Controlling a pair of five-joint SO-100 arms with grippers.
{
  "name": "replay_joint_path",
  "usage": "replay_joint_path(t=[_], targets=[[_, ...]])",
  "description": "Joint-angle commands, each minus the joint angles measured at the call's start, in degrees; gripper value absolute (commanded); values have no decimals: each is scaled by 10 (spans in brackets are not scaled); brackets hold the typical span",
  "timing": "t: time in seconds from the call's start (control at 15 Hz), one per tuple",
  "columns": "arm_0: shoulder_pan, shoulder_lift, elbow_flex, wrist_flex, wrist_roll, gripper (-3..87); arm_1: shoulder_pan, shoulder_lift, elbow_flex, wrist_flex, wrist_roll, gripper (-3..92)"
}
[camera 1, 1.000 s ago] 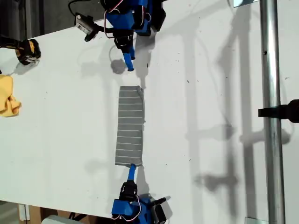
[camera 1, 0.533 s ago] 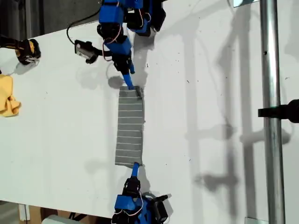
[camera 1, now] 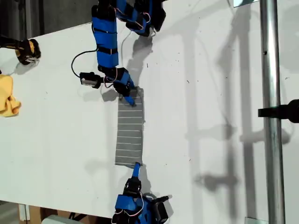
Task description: Grasp corners of a towel and fold twice.
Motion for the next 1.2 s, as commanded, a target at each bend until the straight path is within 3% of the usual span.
replay_joint_path(t=[0.0, 0.07, 0.27, 0.47, 0.87, 1.13], targets=[[7, 3, -30, 3, -3, 59, 9, -45, -78, 8, -11, 380], [7, 3, -33, 5, -4, 59, 11, -69, -106, 16, -18, 380], [7, 3, -37, 14, -2, 57, 10, -123, -174, 15, -33, 259], [9, 3, -43, 34, -4, 55, 18, -124, -175, 11, -33, -1], [4, 3, -51, 39, 8, 54, 25, 42, -16, 33, -39, -2], [1, 3, -52, 40, 13, 54, 33, 317, 161, 157, 6, -2]])
